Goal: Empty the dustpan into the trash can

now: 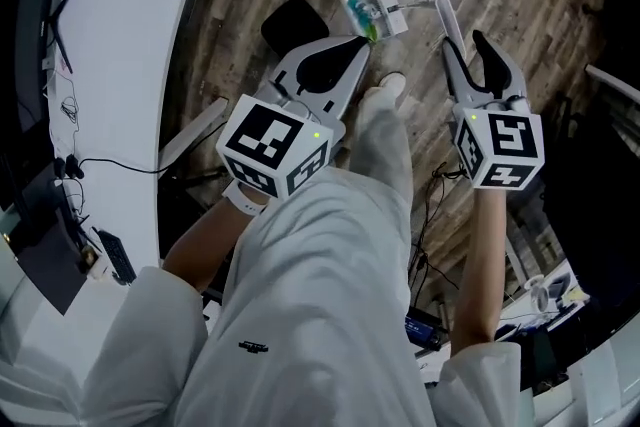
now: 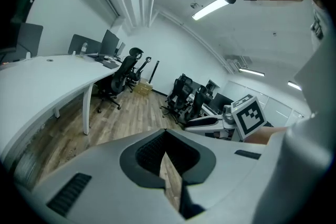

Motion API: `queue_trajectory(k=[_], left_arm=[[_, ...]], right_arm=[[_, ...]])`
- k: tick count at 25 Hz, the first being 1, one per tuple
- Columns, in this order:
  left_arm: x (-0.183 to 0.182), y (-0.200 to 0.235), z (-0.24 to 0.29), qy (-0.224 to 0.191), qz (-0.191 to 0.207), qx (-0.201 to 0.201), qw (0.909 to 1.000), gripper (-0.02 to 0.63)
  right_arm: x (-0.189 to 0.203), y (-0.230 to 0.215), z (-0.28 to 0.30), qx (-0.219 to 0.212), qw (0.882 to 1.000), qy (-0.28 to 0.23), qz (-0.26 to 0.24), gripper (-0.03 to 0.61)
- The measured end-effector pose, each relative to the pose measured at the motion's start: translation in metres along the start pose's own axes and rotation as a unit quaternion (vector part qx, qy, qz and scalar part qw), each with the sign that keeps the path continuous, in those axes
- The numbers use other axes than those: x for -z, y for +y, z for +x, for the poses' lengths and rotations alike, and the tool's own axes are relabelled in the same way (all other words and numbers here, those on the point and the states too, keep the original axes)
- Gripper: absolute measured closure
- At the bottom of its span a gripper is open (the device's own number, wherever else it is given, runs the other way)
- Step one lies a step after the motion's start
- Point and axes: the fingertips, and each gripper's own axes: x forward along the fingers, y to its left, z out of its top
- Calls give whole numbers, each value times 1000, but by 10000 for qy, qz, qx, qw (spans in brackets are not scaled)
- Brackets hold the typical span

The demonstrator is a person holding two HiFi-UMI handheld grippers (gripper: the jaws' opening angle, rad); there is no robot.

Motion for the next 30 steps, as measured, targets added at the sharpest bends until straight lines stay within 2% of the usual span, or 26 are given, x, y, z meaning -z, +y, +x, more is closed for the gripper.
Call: queue_trajectory(k=[7,9,12,21,30], left_arm=[[9,18,31,38,-210,-72,9997,607],[16,25,38,105,-239,-129,9996,607],[24,34,46,174,-324,-175,9992,607],[33,50,65,226,-481,-248,9983,607],[45,63,73,314,-646,-349,9968,607]], right_arm=[[18,-22,52,-119,9979,611,-166,376],[25,-26,64,-163,9967,774,-159,348],[32,-28,77,-260,9945,992,-208,342],[66,-34,120,-436,9808,1866,-358,330],[88,-45,147,-418,9695,2374,-432,330]])
